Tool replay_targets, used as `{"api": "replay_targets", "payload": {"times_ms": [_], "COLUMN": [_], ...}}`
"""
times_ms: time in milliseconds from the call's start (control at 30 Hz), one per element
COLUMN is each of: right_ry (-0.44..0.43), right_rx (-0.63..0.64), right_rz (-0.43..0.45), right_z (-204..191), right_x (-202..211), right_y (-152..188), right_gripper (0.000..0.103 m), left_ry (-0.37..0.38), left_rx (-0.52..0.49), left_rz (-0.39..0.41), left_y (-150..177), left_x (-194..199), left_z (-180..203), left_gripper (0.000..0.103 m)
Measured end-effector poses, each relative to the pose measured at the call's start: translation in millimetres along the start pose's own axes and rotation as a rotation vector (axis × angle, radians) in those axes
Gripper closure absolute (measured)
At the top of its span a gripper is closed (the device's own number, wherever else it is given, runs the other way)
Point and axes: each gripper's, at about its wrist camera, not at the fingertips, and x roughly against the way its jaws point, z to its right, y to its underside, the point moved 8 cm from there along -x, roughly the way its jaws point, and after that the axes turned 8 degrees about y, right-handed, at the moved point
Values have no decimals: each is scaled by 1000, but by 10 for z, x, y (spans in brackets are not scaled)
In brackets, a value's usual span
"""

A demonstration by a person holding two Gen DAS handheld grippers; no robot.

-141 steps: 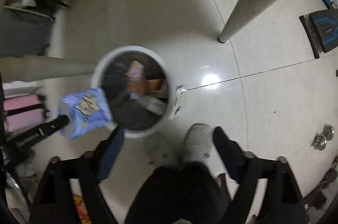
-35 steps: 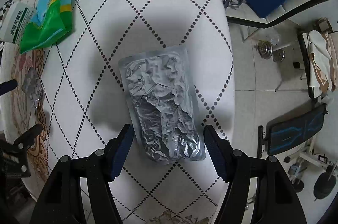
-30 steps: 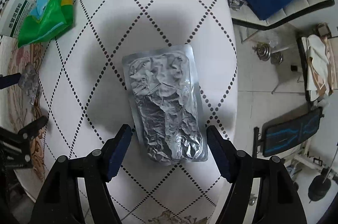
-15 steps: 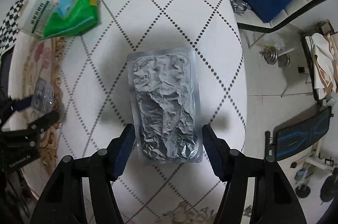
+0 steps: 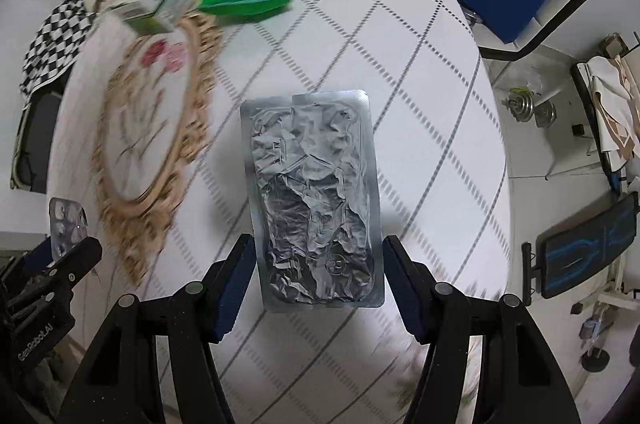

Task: Collect trash
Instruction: 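Grasp the pill blister pack with the left tool while the right tool grasps the foil packet, then carry the blister pack and foil packet down to the trash bin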

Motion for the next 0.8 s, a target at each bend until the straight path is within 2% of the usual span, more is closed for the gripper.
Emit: {"api": "replay_targets", "payload": {"times_ms": [133,267,433,600,633,800], "right_ry": [-9,-9,-6,-58,-74,-119], "right_rx": [8,5,-41,-97,-107,-119], "right_rz": [42,92,138,93,61,-84], "right_z": [-244,-442,-749,-1065,-1145,-1331], "right_x": [331,644,1037,1099,1047,667], "right_y": [433,921,1884,2910,3220,4236], "right_gripper": [37,37,37,37,37,37], "left_ry": [18,52,114,162,175,192], "left_rx": [-7,-36,-58,-31,-14,33], "left_rz": [47,107,132,54,31,-125], "left_y": [208,565,1262,2101,2247,3066], "left_x": [191,541,846,824,785,356], "left_z": [-65,-247,-563,-979,-1051,-1379], "left_gripper": [40,40,40,40,40,40]}}
